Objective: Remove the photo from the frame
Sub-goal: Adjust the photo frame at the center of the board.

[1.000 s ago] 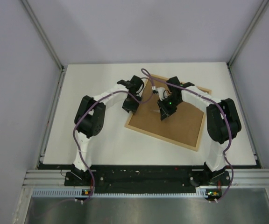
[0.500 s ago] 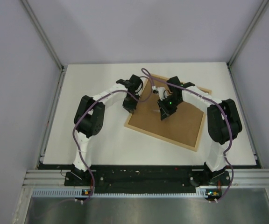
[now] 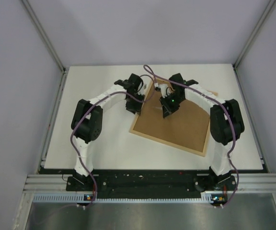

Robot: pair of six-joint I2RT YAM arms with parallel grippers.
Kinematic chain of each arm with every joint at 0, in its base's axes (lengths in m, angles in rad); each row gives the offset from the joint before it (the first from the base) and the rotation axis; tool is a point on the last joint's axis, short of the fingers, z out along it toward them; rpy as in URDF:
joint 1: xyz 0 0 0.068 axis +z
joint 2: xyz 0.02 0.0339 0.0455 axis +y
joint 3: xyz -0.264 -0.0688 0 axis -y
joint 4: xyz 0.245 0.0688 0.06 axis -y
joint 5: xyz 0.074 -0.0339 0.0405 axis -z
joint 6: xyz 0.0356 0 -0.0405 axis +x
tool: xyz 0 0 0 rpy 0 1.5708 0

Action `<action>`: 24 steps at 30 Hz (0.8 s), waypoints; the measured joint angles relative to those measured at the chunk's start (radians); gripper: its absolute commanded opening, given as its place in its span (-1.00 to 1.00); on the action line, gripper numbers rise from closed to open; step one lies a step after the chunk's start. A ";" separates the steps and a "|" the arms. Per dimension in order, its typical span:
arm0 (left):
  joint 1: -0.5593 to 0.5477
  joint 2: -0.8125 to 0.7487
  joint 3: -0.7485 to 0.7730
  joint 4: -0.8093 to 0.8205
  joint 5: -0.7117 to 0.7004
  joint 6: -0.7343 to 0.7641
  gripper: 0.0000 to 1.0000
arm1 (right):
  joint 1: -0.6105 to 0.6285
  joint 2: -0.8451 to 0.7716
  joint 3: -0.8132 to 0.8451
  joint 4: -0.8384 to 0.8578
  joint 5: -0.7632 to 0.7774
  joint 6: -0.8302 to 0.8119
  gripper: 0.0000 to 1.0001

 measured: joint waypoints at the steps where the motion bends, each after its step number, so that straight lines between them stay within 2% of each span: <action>1: 0.008 -0.004 0.011 0.000 0.011 -0.002 -0.14 | 0.000 0.011 0.018 -0.001 0.002 0.000 -1.00; 8: 0.103 0.002 0.149 0.044 0.049 -0.008 -0.14 | 0.000 0.144 0.220 -0.045 0.013 -0.008 -1.00; 12: 0.120 0.051 0.201 0.082 0.097 -0.008 -0.17 | 0.000 0.234 0.318 -0.067 0.013 -0.010 -1.00; 18: 0.112 0.165 0.205 0.091 0.175 -0.019 -0.27 | -0.002 0.321 0.371 -0.106 0.013 -0.009 -1.00; 24: 0.112 0.190 0.193 0.102 0.212 -0.026 -0.43 | -0.002 0.350 0.394 -0.148 0.011 -0.010 -1.00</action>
